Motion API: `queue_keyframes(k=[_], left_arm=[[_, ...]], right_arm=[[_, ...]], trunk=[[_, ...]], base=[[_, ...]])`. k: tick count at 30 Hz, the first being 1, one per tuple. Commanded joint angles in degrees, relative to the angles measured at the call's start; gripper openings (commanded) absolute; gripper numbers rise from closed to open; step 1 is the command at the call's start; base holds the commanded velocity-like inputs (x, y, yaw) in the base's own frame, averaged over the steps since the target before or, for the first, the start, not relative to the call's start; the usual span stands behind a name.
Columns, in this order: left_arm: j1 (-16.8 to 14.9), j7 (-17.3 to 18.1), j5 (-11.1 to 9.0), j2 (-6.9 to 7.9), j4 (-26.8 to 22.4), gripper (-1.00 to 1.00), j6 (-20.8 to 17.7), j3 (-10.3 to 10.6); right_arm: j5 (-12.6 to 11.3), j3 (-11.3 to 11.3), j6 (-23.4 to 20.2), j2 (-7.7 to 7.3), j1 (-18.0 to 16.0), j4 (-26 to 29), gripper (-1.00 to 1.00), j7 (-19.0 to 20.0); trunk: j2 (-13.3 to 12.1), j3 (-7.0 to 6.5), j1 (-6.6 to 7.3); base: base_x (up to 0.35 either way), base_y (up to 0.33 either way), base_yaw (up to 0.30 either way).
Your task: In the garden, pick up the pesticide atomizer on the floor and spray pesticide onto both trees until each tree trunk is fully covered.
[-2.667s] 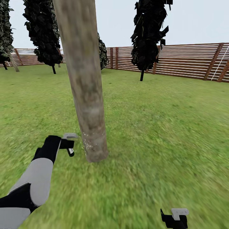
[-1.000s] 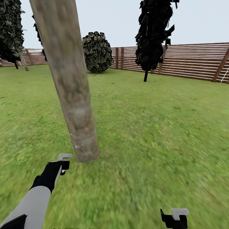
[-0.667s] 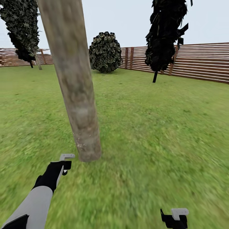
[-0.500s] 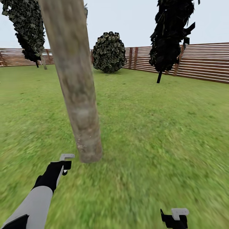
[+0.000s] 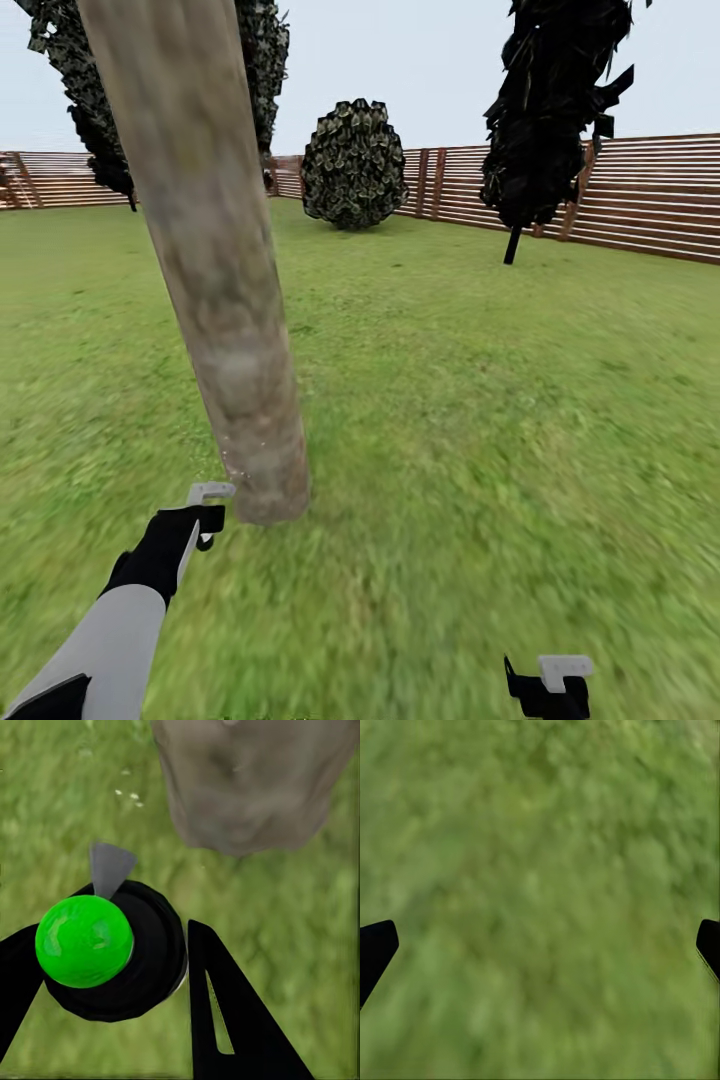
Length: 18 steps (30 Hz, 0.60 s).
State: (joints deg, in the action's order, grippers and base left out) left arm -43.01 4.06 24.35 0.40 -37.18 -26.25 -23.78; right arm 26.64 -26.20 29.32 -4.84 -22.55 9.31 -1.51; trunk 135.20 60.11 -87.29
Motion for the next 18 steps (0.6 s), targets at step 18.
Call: queue_keyframes(k=[18], left_arm=[[-0.06,0.42,0.31,-0.05,-0.09,-1.00,-0.20,-0.23]], right_arm=[[0.69,-0.36,0.21,0.00,-0.04,-0.08,1.00,-0.16]], trunk=[[0.02,0.05,0.01]], base=[[-0.034,-0.274,0.276]])
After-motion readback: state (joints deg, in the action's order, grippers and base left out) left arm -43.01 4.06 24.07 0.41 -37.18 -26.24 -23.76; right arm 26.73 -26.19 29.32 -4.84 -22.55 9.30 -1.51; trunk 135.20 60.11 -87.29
